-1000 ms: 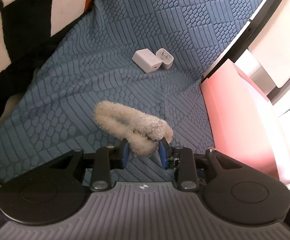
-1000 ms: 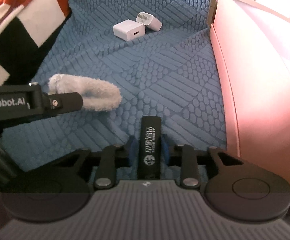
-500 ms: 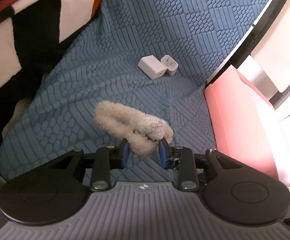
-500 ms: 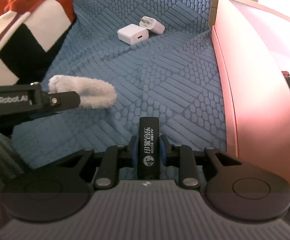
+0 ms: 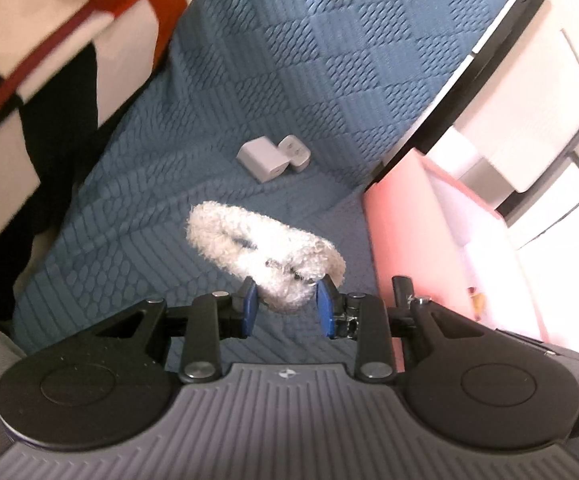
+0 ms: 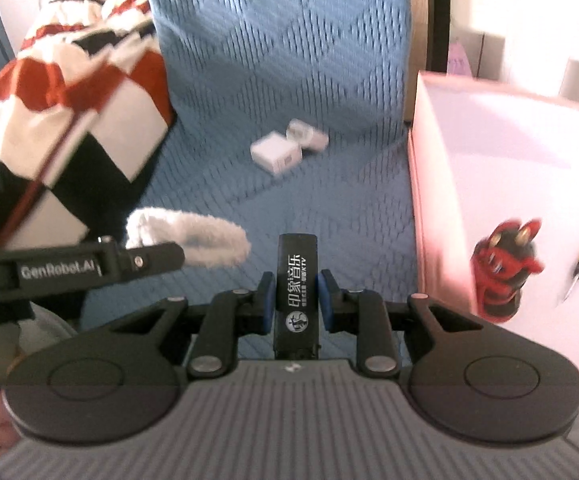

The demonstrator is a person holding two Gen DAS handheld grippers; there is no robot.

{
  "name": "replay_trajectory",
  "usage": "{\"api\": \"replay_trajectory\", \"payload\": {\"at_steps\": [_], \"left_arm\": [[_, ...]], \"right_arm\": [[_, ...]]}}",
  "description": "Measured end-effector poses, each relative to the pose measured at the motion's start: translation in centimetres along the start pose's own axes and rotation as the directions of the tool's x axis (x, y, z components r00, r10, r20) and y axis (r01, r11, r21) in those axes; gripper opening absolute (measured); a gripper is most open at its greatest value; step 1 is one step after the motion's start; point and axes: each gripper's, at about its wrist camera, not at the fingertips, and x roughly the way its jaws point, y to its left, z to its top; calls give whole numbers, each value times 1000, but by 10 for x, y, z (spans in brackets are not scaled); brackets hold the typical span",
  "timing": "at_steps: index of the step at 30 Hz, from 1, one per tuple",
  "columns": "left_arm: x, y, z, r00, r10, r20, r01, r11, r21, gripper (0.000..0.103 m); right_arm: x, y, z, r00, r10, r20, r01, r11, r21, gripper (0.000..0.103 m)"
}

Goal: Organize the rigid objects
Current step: 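Lift the USB stick and fluffy bone with both tools and carry them over the pink box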

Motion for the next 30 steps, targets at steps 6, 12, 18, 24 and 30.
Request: {"api": "replay_trajectory", "payload": {"at_steps": [6,12,18,24,30], "left_arm": [[-31,-16,7,1000,2,1,-2,1000,5,36],[-53,-32,6,1000,-23,7,22,999,30,36],[-60,-46,4,998,-62,13,61,997,53,36],[-52,-71,-2,996,-85,1,85,993,86,36],[-43,-102,-1,993,-122,-4,121,985,119,36]], "right_arm": [[-34,4,7,999,17,41,-16,1000,-18,26],[-62,-4,8,997,23,72,-24,1000,16,26],[-81,-11,12,994,9,107,-11,1000,19,26],[-90,-25,12,991,-21,131,17,999,32,26],[-105,-45,12,986,-56,155,48,997,58,26]]}}
